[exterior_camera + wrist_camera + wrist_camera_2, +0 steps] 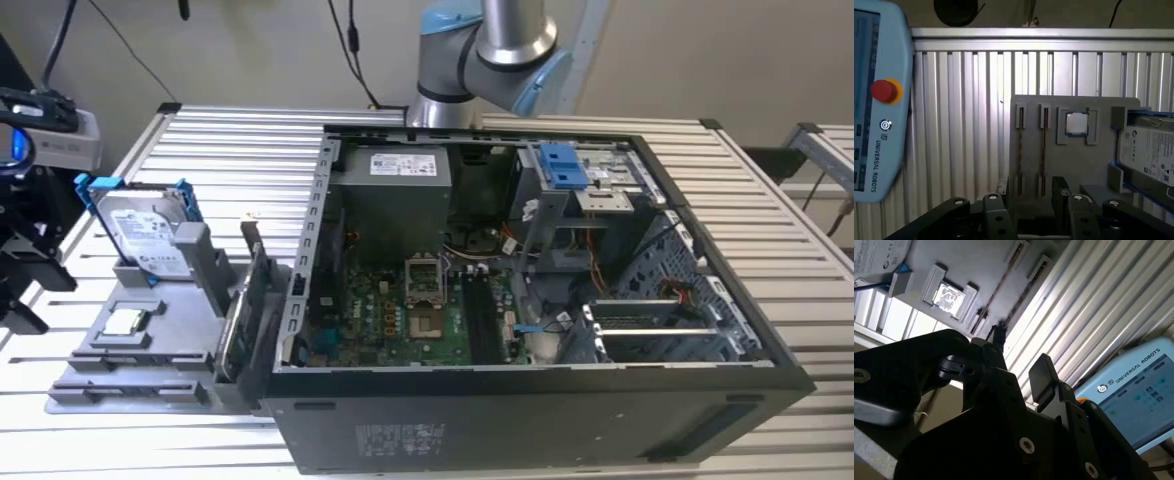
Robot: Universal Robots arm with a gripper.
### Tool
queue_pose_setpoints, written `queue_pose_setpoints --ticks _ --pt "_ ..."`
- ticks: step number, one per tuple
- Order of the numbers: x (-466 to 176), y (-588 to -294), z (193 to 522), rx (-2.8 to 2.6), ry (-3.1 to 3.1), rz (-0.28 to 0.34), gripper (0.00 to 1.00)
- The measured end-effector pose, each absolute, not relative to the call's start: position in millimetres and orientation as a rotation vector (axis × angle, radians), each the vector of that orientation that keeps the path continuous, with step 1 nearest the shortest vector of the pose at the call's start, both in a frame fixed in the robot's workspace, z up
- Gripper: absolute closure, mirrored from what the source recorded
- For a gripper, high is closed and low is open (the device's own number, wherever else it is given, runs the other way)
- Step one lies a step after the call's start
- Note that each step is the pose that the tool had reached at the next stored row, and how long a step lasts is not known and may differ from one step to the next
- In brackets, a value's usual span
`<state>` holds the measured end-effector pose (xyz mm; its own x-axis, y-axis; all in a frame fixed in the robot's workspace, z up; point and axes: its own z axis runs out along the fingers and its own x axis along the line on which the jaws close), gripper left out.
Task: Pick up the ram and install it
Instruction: 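Pick up the ram and move it above insertion slot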
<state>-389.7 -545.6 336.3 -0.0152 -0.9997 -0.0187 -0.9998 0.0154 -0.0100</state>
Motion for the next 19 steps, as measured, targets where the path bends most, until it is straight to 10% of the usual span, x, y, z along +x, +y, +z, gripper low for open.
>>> queue_pose_setpoints --ticks 19 --pt "-390 -546 322 -2.198 2.204 0.024 0.52"
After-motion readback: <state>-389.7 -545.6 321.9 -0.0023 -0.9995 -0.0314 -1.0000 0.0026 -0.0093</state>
